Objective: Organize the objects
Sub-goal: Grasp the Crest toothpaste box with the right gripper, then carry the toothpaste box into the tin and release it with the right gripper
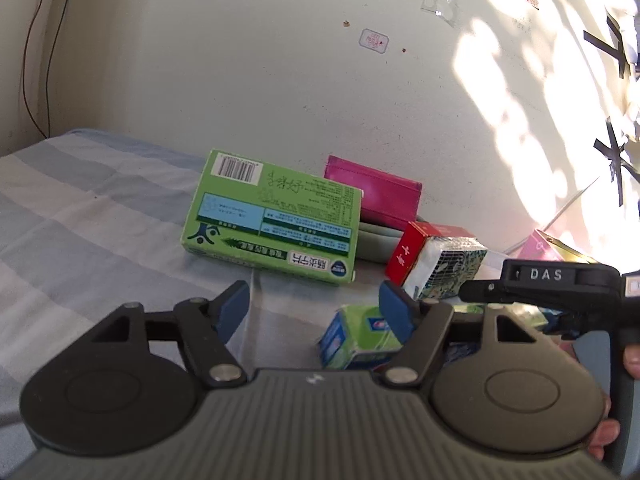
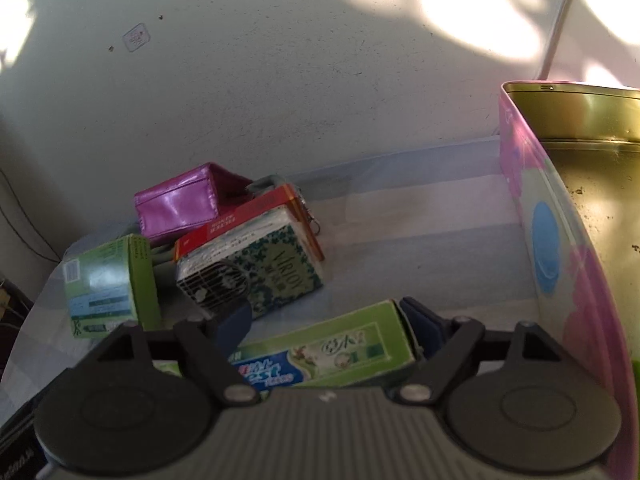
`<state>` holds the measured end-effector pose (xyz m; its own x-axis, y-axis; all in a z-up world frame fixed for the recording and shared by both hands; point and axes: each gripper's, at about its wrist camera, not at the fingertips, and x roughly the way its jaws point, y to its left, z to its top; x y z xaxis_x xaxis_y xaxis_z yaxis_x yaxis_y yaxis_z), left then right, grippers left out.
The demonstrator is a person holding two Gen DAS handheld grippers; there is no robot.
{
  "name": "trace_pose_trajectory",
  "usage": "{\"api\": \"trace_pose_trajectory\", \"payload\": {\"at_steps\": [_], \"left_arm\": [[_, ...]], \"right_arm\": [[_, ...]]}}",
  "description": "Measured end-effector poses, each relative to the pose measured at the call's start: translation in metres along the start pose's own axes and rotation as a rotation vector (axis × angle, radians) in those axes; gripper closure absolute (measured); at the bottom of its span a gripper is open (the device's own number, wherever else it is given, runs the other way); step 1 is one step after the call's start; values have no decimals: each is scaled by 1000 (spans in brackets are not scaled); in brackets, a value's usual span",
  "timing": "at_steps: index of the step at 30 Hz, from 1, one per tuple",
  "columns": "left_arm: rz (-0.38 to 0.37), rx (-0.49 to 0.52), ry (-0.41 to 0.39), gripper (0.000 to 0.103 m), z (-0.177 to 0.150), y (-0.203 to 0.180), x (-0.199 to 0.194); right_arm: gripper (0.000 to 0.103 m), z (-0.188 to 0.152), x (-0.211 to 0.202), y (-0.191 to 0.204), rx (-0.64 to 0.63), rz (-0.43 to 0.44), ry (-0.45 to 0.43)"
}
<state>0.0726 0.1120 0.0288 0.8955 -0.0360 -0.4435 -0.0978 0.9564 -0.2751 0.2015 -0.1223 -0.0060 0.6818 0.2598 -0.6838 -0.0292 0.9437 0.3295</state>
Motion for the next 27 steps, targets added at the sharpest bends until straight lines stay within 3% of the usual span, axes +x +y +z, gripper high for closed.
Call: {"api": "trace_pose_trajectory", "payload": {"at_steps": [3,8,13,16,21,27], "left_arm": [[-32,-25,55,31,-1,4,4],[-81,-68,107,31,-4,10,8],[-115,-56,119,31,-8,9,-6],[-193,-71,90,31,-4,14,-30],[-193,-1,81,31,4,26,-60],[-211,-79,229,33,-7,52,-51]], "right_arm": [[20,-28,-22,7,-25,84,0],[20,-83,-76,19,-165,115,-61],[20,-124,-124,16,-269,129,-85],[22,-142,-141,7,-297,155,-85],[20,-143,-148,11,-378,129,-105],[19,-128,-126,18,-406,117,-72]]}}
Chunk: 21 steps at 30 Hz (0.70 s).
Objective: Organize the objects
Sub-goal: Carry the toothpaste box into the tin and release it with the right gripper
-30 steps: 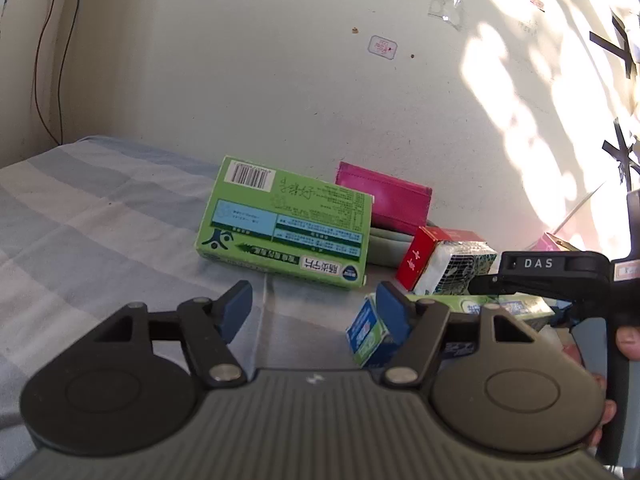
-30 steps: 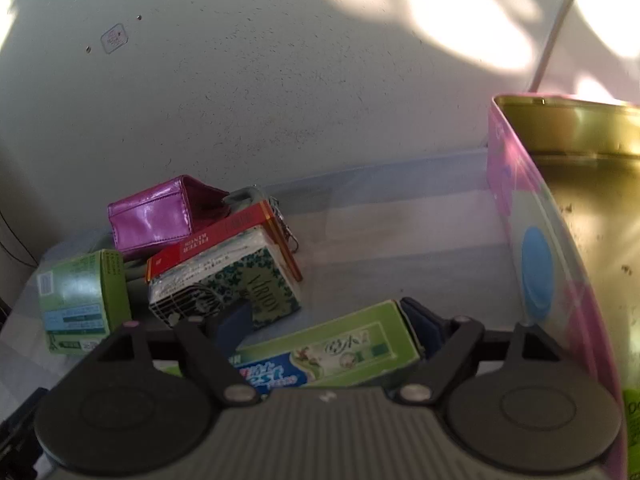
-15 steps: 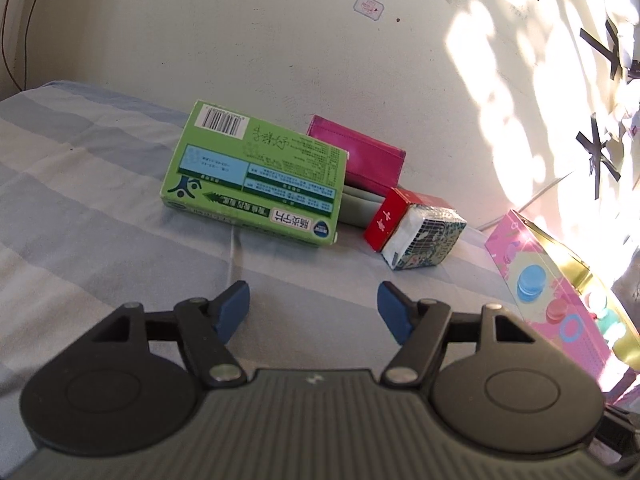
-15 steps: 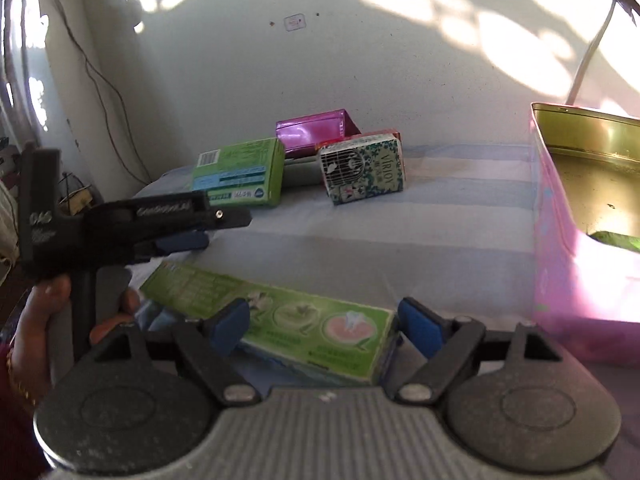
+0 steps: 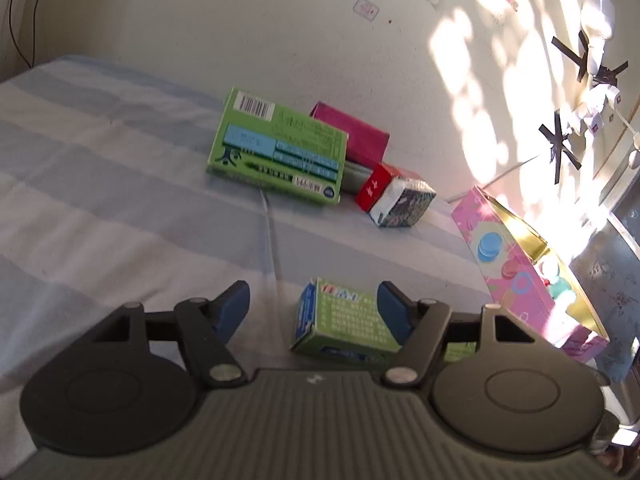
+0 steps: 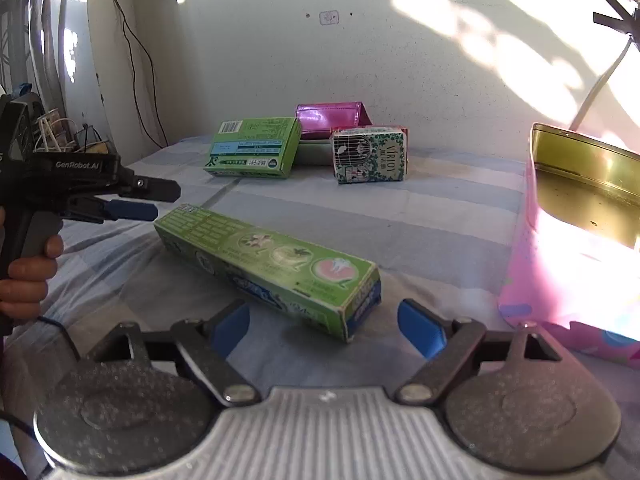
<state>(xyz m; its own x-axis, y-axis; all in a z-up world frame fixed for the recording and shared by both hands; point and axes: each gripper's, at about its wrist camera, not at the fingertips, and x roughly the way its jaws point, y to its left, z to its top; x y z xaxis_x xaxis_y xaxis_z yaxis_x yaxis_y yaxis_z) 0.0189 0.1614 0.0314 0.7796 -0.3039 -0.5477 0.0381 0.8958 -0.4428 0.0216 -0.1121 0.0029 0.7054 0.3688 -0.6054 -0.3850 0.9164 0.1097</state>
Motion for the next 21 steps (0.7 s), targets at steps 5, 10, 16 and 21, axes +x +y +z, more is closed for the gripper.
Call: {"api": "trace_pose_trajectory", "payload": {"at_steps": [5,10,16,21], "left_arm": [[-14,58,23,41,-11,-21,17],[-53,101,-6,41,-1,-41,7],[-173,150,-101,41,23,-98,4],[-238,288,-107,41,26,-171,37]], "right_arm": [[31,6,17,7,-26,-5,19],[33,4,-3,5,-5,-67,-54],[32,13,-56,-4,-79,-230,-258],[32,12,-78,-53,-15,-374,-282]]}}
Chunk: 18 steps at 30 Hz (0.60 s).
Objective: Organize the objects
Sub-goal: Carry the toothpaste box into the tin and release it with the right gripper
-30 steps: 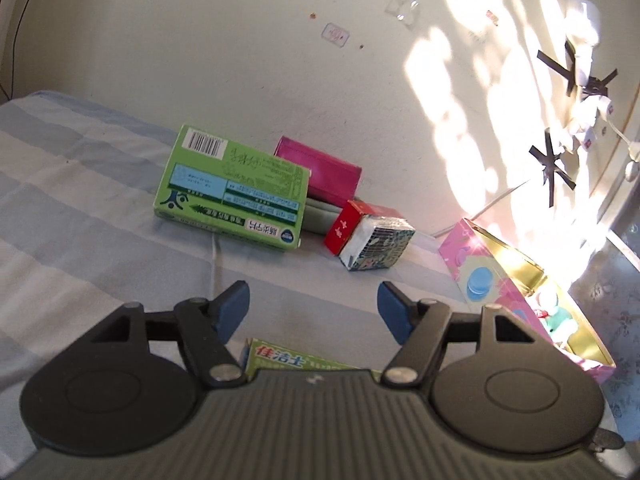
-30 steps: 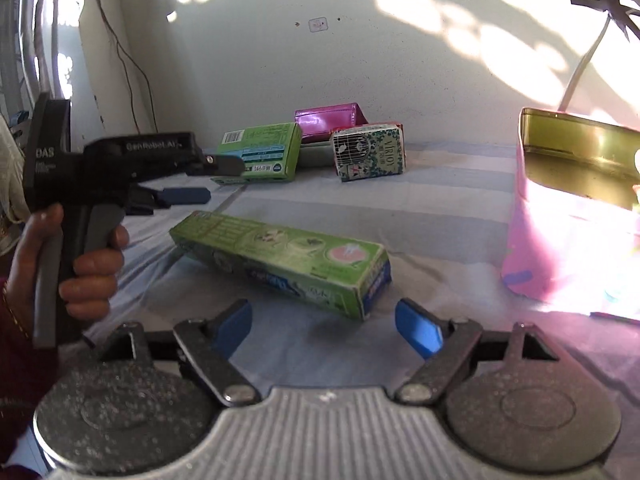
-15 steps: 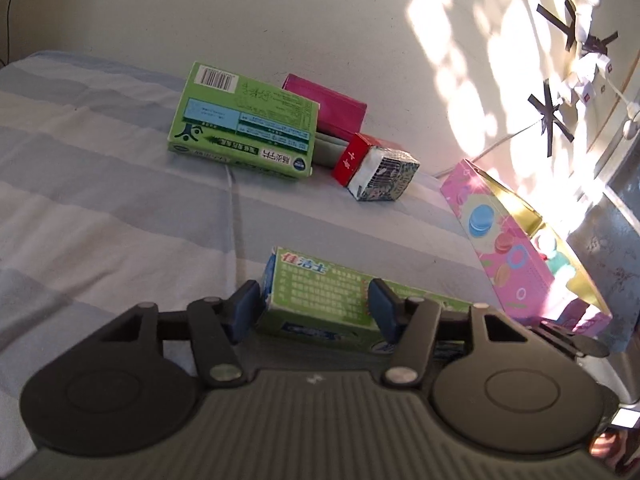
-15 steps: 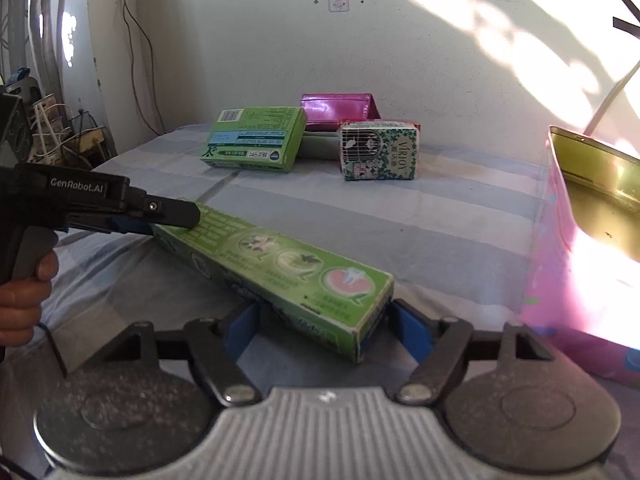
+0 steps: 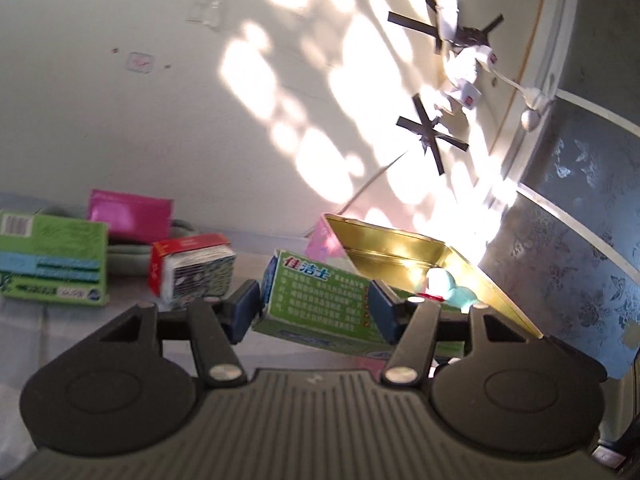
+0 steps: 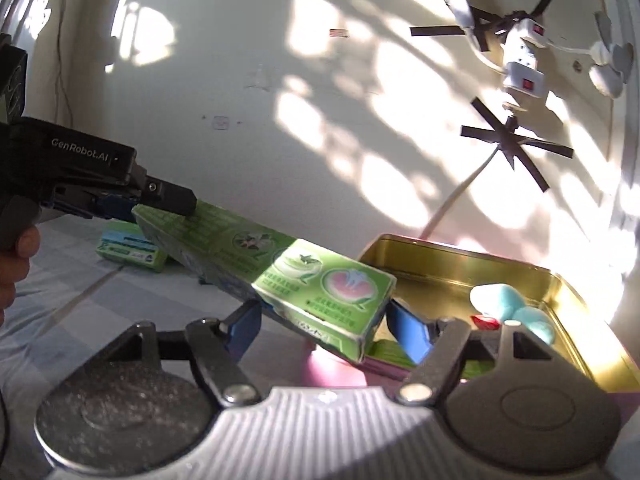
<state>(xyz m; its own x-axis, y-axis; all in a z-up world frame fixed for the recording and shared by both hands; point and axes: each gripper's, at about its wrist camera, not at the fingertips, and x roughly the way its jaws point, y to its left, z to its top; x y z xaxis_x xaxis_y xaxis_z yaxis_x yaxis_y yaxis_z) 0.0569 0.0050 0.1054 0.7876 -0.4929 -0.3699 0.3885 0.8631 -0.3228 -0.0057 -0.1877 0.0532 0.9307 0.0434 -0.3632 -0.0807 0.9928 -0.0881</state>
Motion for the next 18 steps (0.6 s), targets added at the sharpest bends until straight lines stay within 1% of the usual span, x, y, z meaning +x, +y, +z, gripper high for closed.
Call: {"api": "trace_pose_trajectory", "payload": {"at_steps": [1,3,6,8,12,14,16,17,18], "left_arm": [[-17,29,9,41,2,-14,15],[-48,56,26,41,5,-34,39],[-88,53,61,41,6,-53,73],[-100,59,80,41,4,-66,94],[-84,88,111,41,-5,-83,126],[-72,111,138,43,-10,-90,139],[-37,161,142,43,-17,-99,145],[-22,188,139,43,-20,-103,144],[-17,206,137,43,-23,-106,143]], "right_arm": [[32,0,1,-12,22,-17,9],[32,-1,2,-43,63,-61,23],[32,-2,7,-74,83,-120,42],[32,-7,12,-92,88,-159,57],[31,-21,30,-115,111,-204,100],[23,-28,34,-124,145,-225,83],[21,-31,38,-126,144,-296,64],[21,-34,37,-127,156,-314,50],[21,-35,36,-129,182,-308,40]]}}
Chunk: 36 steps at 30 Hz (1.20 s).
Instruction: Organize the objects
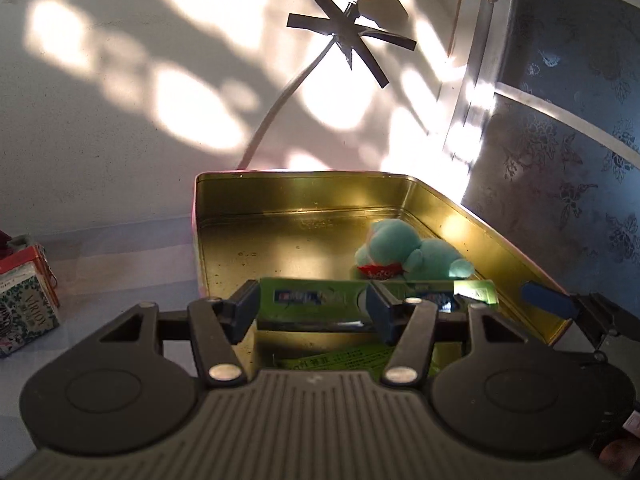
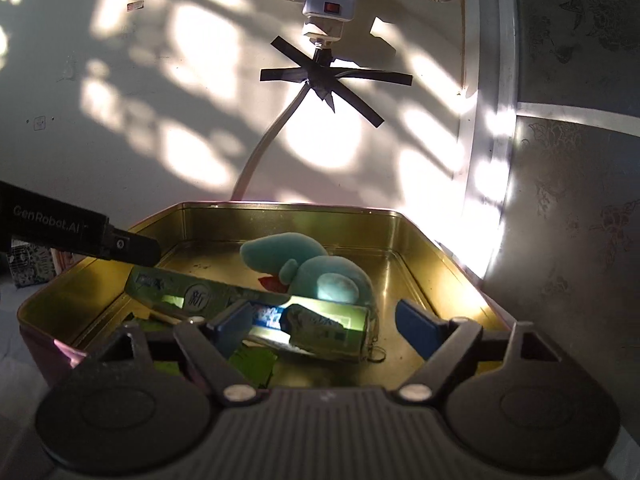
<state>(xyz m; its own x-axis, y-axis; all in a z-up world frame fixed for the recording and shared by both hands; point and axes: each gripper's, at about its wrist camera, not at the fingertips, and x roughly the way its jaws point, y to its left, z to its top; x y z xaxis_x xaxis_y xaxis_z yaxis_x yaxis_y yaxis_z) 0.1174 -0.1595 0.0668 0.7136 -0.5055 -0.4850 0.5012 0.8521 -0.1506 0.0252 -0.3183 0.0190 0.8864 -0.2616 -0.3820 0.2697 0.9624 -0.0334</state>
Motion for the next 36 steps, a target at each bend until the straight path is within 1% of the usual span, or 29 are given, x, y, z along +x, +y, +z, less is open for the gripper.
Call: {"api": "trace_pose_trajectory", "payload": {"at_steps": [2,5,10,15,20,23,25,28,32,33,36], "left_arm": [[7,25,-4,43,-4,-5,-5],[56,66,-7,43,-10,-12,-13],[97,45,24,42,-18,-15,-23],[114,72,19,42,-26,-26,-41],[107,92,-7,42,-35,-30,-65],[138,107,-13,41,-40,-29,-76],[151,102,-9,41,-43,-23,-81],[195,91,2,41,-49,-10,-85],[240,50,27,41,-57,12,-90],[257,46,30,40,-60,18,-91],[308,37,34,39,-68,33,-97]], "right_arm": [[21,-4,-4,-4,48,19,-12],[22,-7,-15,-3,64,10,-43],[22,-11,-38,-4,132,20,-88],[22,-14,-61,3,171,31,-114],[23,-18,-75,11,198,74,-94],[26,-22,-80,20,193,93,-75],[29,-23,-83,27,188,108,-65],[35,-24,-86,41,174,137,-45],[44,-27,-90,65,133,182,-27],[48,-28,-91,73,120,199,-18],[55,-31,-92,93,79,248,11]]}}
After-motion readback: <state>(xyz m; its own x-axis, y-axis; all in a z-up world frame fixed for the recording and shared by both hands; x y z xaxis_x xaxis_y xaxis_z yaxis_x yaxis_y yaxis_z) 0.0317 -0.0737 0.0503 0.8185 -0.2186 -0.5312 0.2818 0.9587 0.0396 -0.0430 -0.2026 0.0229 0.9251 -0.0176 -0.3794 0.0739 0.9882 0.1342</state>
